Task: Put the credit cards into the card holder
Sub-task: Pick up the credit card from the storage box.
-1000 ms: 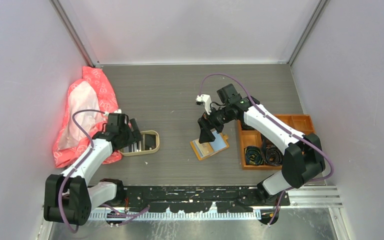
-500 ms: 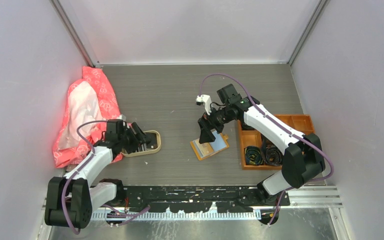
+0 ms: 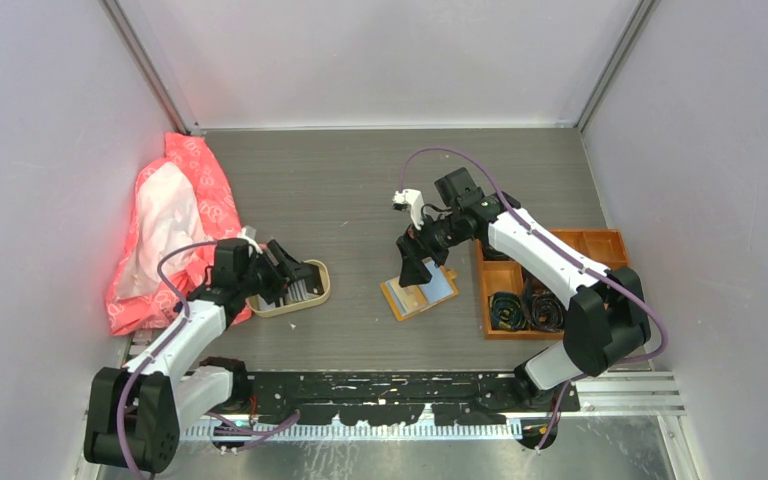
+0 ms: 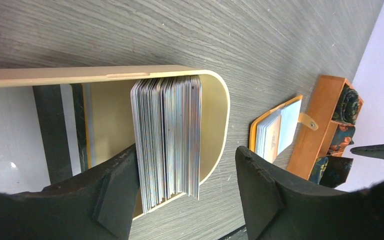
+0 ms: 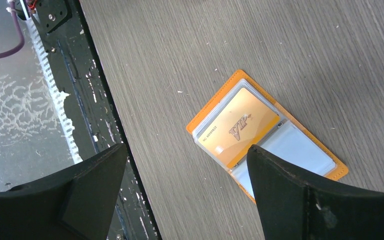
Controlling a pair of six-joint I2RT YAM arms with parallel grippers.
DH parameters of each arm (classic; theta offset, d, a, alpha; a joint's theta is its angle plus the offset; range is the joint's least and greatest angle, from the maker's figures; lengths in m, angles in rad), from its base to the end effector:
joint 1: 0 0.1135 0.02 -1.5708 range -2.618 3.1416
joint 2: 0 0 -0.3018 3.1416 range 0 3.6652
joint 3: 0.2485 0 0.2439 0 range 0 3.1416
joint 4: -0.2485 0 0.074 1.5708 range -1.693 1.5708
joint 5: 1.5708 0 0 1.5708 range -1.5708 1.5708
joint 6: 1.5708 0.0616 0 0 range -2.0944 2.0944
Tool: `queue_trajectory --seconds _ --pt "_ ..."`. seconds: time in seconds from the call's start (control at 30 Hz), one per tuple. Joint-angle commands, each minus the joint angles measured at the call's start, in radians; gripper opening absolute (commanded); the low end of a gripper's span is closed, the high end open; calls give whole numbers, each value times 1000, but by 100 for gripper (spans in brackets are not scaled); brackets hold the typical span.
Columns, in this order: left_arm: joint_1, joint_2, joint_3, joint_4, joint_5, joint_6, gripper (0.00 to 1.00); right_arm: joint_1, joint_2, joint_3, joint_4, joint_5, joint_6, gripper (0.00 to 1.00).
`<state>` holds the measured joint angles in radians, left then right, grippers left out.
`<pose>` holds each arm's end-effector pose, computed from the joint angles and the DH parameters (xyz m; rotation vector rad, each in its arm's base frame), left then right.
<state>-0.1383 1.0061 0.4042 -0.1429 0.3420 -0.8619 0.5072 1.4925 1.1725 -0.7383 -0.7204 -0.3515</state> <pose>0.1798 -0.0459 0.1945 -0.6880 2.3372 -0.8786 0.2413 0.1806 0.2921 -1.2736 2.1853 0.9964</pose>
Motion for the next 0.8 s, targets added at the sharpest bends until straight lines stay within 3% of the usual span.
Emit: queue_trajectory --seconds 0.0,0.17,0.3,0.77 --pt "-7 -9 -5 108 21 -44 68 -6 -40 29 3 -26 -11 95" --pt "-6 47 -15 159 43 -61 68 -12 -43 27 3 -30 -12 95" --pt "-6 56 -26 211 73 -86 60 -14 -42 27 3 -30 -11 95" --pt "12 -19 -16 133 63 -51 59 -20 -41 29 -1 -34 -14 94"
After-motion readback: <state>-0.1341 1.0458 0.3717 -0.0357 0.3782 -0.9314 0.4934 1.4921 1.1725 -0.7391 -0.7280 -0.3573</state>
